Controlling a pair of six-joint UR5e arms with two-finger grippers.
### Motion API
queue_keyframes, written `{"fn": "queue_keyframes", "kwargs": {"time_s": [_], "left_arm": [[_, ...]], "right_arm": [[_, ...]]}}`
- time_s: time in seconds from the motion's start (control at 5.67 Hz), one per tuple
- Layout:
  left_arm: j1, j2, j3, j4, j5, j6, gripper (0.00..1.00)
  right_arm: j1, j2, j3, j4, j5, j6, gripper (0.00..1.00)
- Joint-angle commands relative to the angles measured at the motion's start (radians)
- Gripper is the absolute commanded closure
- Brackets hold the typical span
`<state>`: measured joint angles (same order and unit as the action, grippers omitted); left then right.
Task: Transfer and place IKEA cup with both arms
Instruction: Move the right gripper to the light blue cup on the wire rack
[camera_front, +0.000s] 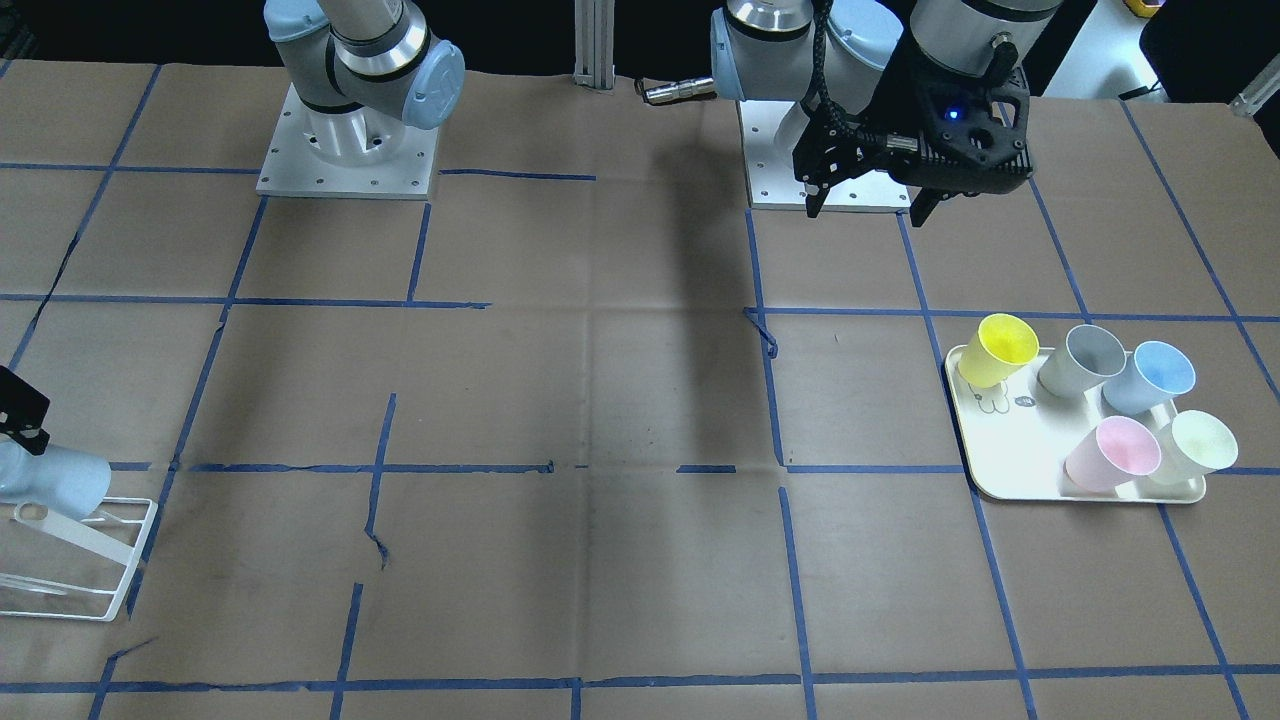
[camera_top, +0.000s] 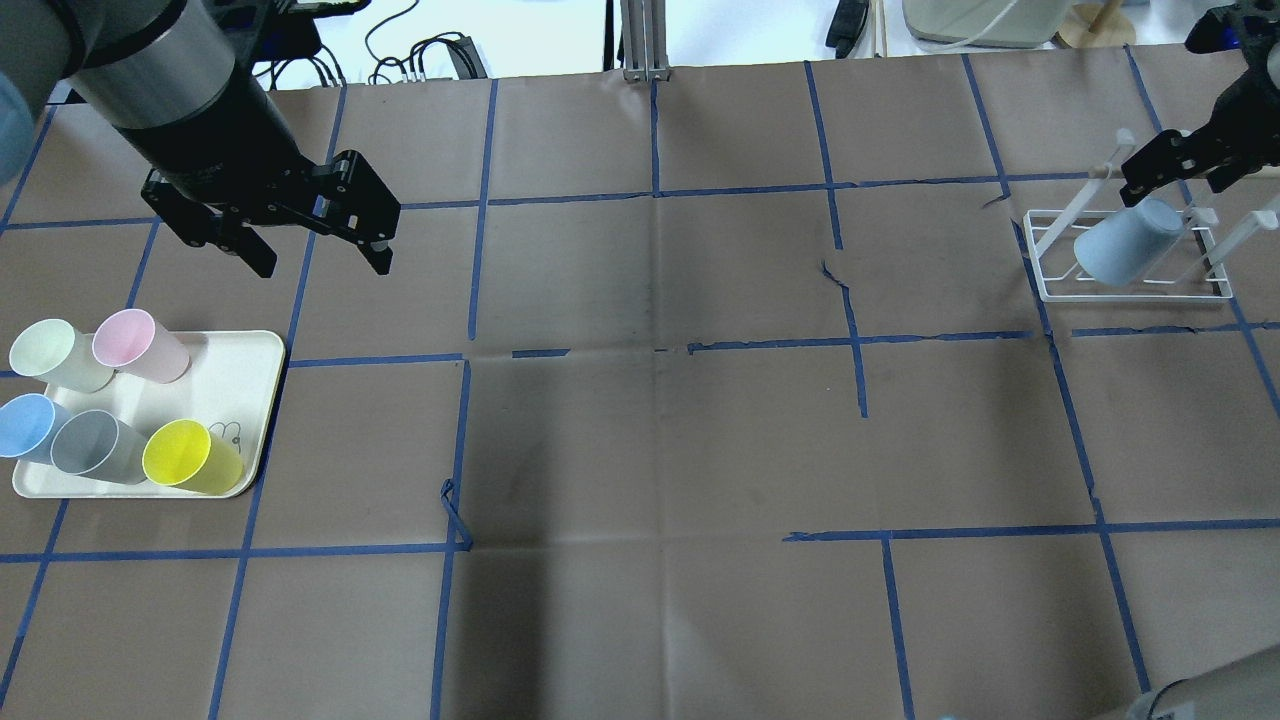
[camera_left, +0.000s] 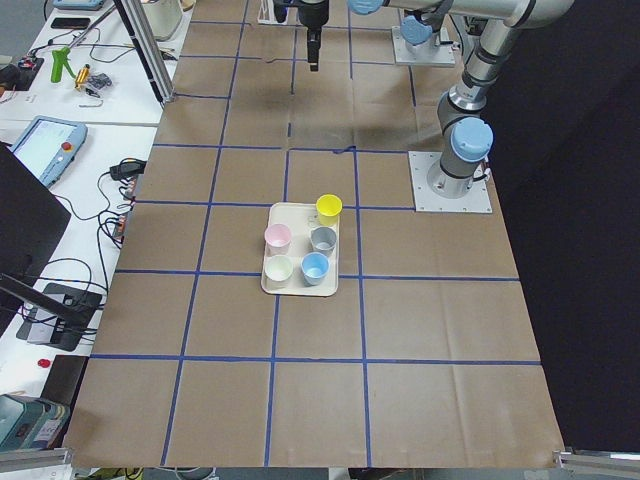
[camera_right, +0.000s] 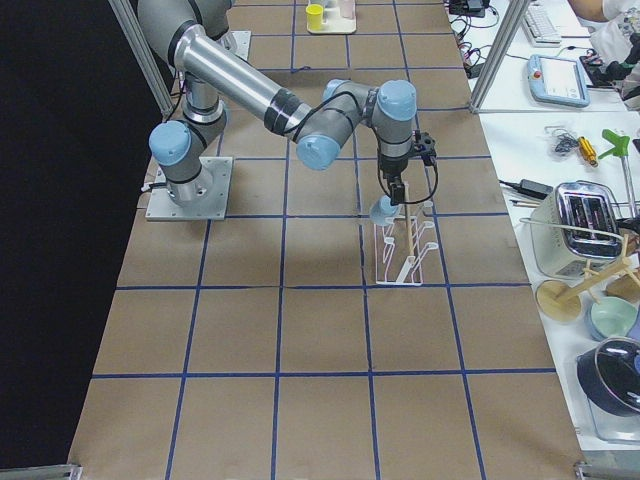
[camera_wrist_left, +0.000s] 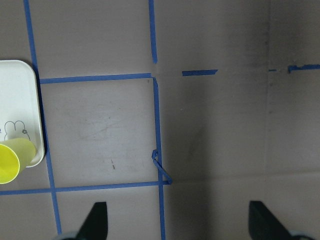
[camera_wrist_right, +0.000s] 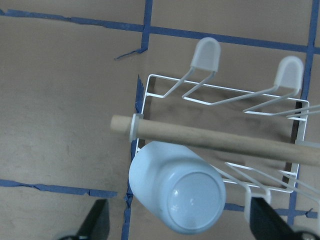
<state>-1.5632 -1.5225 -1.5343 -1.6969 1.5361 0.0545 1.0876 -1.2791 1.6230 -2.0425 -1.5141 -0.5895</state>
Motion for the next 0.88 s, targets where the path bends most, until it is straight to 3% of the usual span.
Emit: {"fn": "queue_keyframes", "kwargs": {"time_s": [0.0,0.71], "left_arm": [[-0.003,0.01,-0.001,0.0,0.006,0.004,0.01],[-0.003,0.008,-0.003,0.0,0.006,0.002,0.01]], "right_arm": [[0.021,0.036,0.004,-0.015,0.0,0.057,0.0],[0.031,0.057,0.011,-0.019,-0.015,0.054,0.0]]}}
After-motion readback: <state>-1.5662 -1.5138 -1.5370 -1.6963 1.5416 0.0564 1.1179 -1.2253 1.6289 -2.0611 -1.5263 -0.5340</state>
